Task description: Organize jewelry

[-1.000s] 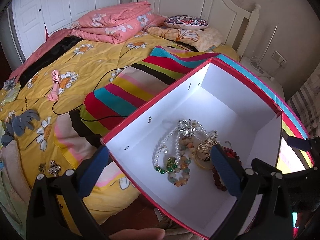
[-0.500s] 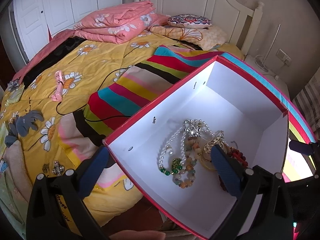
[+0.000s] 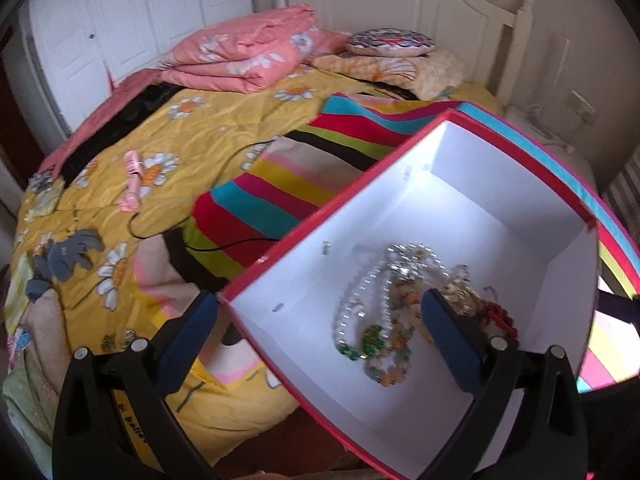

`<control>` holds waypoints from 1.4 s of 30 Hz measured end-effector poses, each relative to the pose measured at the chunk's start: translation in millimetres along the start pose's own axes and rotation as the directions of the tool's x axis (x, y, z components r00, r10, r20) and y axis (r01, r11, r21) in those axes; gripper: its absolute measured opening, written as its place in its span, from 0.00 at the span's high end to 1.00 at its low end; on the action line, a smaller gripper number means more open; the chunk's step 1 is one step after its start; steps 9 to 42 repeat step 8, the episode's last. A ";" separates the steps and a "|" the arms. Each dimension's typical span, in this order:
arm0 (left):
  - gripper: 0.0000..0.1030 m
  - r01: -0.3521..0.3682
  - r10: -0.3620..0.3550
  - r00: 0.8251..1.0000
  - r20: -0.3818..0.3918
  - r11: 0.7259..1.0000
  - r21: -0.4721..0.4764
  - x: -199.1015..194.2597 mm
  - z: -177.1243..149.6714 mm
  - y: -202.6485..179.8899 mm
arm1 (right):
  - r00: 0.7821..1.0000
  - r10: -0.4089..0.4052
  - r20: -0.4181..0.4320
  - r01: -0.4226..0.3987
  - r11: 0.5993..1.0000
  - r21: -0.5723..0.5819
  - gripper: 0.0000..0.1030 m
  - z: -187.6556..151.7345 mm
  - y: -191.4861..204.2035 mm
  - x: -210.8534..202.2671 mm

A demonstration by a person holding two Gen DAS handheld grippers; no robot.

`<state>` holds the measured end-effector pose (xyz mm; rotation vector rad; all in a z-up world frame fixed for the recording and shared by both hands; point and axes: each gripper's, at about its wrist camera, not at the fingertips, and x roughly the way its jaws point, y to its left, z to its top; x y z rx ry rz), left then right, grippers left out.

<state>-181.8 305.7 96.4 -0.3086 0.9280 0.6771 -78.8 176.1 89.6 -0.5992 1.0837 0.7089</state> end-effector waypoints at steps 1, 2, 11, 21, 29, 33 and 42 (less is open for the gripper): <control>0.02 -0.006 0.006 1.000 0.004 1.000 0.010 -1.4 1.0 -0.7 | 1.000 0.012 0.023 -0.012 1.000 0.002 0.04 -1.4 -0.3 -5.1; 0.02 -0.019 0.019 1.000 0.004 1.000 0.021 -3.2 2.0 -2.1 | 0.999 0.021 0.047 -0.021 1.000 0.006 0.04 -2.9 -1.9 -10.7; 0.02 -0.028 0.011 0.984 0.180 0.995 0.093 -65.4 2.7 -30.8 | 0.943 0.026 0.332 -0.068 0.991 0.116 0.04 -42.2 -43.3 -72.8; 0.02 -0.028 0.011 0.984 0.180 0.995 0.093 -65.4 2.7 -30.8 | 0.943 0.026 0.332 -0.068 0.991 0.116 0.04 -42.2 -43.3 -72.8; 0.02 -0.028 0.011 0.984 0.180 0.995 0.093 -65.4 2.7 -30.8 | 0.943 0.026 0.332 -0.068 0.991 0.116 0.04 -42.2 -43.3 -72.8; 0.02 -0.028 0.011 0.984 0.180 0.995 0.093 -65.4 2.7 -30.8 | 0.943 0.026 0.332 -0.068 0.991 0.116 0.04 -42.2 -43.3 -72.8; 0.02 -0.028 0.011 0.984 0.180 0.995 0.093 -65.4 2.7 -30.8 | 0.943 0.026 0.332 -0.068 0.991 0.116 0.04 -42.2 -43.3 -72.8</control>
